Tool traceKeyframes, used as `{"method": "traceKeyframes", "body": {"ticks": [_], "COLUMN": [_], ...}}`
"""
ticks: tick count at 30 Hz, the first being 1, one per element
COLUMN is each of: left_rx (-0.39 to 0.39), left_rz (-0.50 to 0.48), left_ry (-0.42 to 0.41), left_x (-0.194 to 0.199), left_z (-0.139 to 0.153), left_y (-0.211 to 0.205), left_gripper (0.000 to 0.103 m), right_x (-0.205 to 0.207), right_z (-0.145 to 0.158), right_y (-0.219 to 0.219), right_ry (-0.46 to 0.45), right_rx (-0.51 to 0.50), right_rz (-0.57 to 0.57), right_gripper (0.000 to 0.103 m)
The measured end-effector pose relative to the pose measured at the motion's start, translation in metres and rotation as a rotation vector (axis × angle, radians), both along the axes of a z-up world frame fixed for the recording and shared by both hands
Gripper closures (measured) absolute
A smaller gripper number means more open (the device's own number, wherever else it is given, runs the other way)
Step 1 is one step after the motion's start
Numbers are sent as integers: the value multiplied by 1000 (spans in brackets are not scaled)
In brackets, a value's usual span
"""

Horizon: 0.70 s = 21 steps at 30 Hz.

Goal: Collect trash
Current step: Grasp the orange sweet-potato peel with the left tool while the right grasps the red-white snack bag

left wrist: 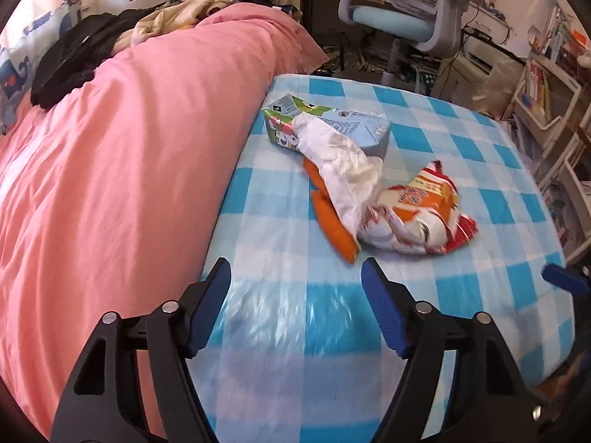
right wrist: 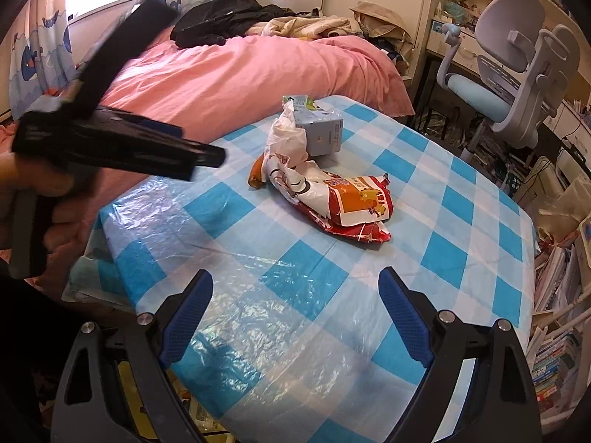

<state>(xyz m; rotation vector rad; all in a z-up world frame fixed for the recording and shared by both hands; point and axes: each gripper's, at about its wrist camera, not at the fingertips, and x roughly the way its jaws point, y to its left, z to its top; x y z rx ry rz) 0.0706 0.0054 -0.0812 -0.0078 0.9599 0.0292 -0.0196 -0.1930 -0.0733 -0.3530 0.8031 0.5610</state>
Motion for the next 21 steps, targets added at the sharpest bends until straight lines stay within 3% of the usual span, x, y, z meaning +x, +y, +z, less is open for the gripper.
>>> {"method": "traceKeyframes", "body": {"ticks": [6, 14, 17, 21], "left_rx": [-33, -46, -2, -35], "left_rz": [60, -35, -75, -117], "left_ry": [39, 75, 75, 95], "left_x": [43, 75, 81, 81], "left_z": [-20, -37, -41, -38], "left_y": [8, -9, -20, -23], "left_gripper": [39, 40, 43, 79], "right_x": [24, 58, 68, 81], "right_z": [-10, -24, -32, -43], "right_y": [6, 23, 30, 34], "right_ry": [-9, -15, -2, 9], "right_rx": [-18, -30, -40, -52], "right_rz": [-19, 14, 26, 39], "right_gripper": [16, 16, 16, 16]}}
